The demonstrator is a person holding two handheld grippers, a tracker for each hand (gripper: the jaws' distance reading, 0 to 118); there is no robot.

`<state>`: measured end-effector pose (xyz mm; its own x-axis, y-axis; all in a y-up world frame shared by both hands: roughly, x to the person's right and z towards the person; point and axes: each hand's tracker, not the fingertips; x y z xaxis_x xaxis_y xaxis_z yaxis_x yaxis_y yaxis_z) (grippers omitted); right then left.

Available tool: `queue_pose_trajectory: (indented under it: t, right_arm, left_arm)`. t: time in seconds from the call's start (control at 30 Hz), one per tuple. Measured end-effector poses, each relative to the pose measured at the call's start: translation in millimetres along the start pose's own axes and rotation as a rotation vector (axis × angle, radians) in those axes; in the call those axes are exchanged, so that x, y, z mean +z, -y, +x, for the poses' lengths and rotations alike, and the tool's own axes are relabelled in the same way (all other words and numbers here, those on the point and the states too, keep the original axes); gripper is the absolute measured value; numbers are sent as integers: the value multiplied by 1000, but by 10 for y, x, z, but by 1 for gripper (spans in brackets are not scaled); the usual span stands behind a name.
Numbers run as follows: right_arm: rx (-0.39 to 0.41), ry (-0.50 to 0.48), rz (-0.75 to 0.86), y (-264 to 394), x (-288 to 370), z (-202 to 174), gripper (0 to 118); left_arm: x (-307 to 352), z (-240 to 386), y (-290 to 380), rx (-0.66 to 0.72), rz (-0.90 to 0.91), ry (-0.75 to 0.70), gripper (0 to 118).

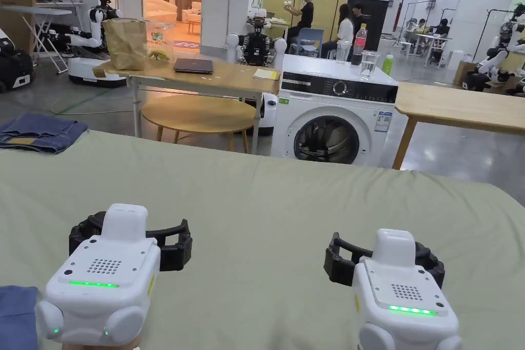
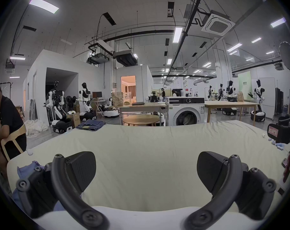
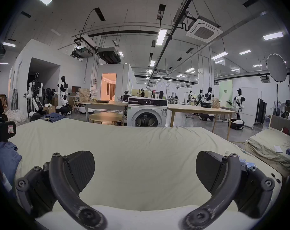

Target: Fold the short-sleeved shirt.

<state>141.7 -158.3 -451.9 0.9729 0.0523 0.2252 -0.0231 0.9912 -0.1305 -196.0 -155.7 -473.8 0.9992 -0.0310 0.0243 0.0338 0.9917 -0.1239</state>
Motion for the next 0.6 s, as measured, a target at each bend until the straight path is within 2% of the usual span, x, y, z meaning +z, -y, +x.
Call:
queue_pose_trajectory:
  t: [0.37, 0.6]
  right_arm:
    - [-18, 3, -12, 7, 15, 17, 118]
    - [-1, 7, -14, -19, 38, 19, 118]
  left_arm:
    - [45, 79, -43, -36, 18, 13, 118]
    - [73, 92, -76, -45, 25, 15, 118]
